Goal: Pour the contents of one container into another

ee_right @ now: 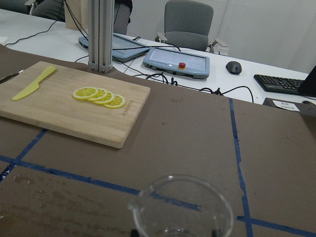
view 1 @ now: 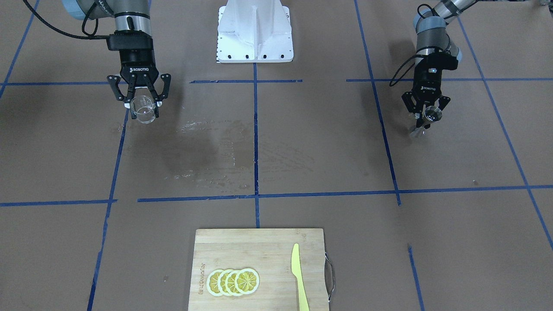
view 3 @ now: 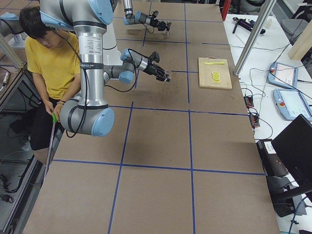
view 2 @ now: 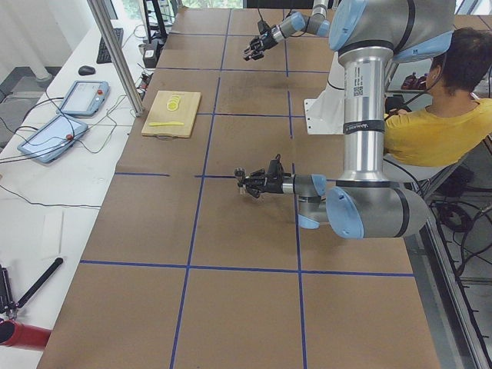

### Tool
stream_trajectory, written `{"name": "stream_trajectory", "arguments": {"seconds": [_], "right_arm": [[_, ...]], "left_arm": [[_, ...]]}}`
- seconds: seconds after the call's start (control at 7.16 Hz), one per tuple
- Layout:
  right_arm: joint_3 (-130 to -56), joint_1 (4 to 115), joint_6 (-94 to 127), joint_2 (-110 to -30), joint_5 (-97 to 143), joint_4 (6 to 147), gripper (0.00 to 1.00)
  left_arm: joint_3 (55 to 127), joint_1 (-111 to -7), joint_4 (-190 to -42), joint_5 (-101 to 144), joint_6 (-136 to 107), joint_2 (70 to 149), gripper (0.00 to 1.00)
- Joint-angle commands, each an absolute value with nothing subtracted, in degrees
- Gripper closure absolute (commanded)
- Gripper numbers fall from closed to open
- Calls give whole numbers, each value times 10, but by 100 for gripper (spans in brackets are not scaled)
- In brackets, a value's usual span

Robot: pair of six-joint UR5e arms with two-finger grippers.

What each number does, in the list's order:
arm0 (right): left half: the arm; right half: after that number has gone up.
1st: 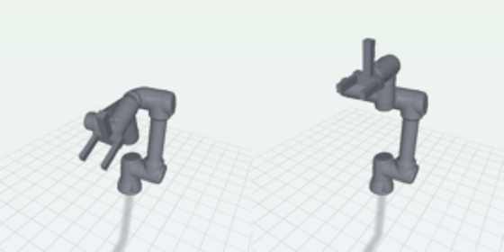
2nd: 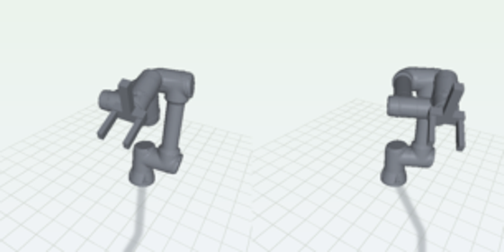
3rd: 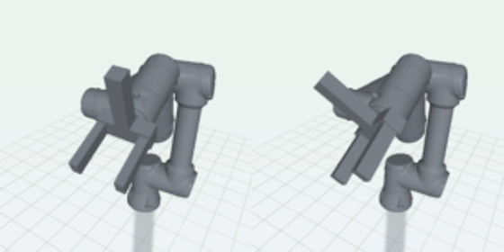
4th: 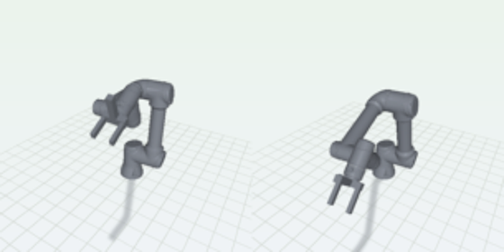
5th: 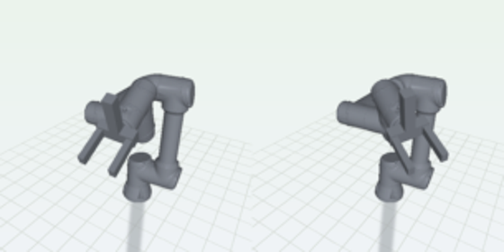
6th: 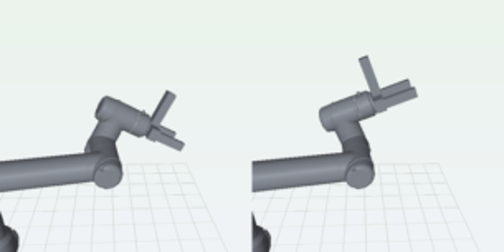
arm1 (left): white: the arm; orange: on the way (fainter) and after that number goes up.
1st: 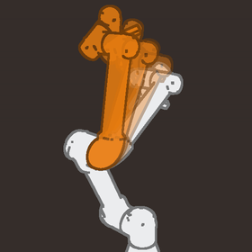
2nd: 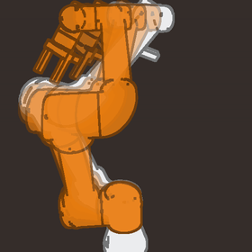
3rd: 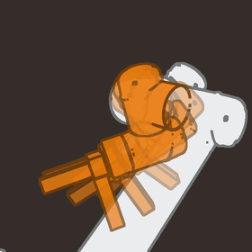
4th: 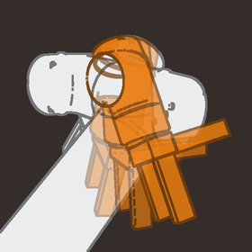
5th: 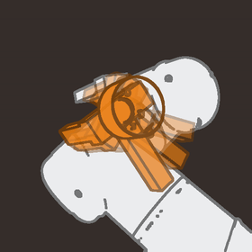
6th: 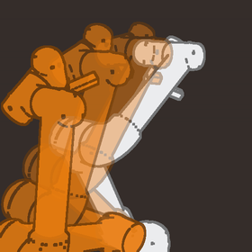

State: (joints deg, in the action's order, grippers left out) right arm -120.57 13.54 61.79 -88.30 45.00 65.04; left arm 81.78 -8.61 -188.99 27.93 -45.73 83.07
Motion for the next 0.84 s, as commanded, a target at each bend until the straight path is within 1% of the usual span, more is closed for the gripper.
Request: {"name": "stream_trajectory", "arguments": {"seconds": [0.0, 0.7], "right_arm": [[-1206, 135, 618, -882, 450, 650, 100], [-1204, 134, 618, -876, 450, 650, 100]], "left_arm": [[814, -79, -1890, 283, -460, 829, 100], [806, -69, -1890, 277, -500, 831, 100]]}}
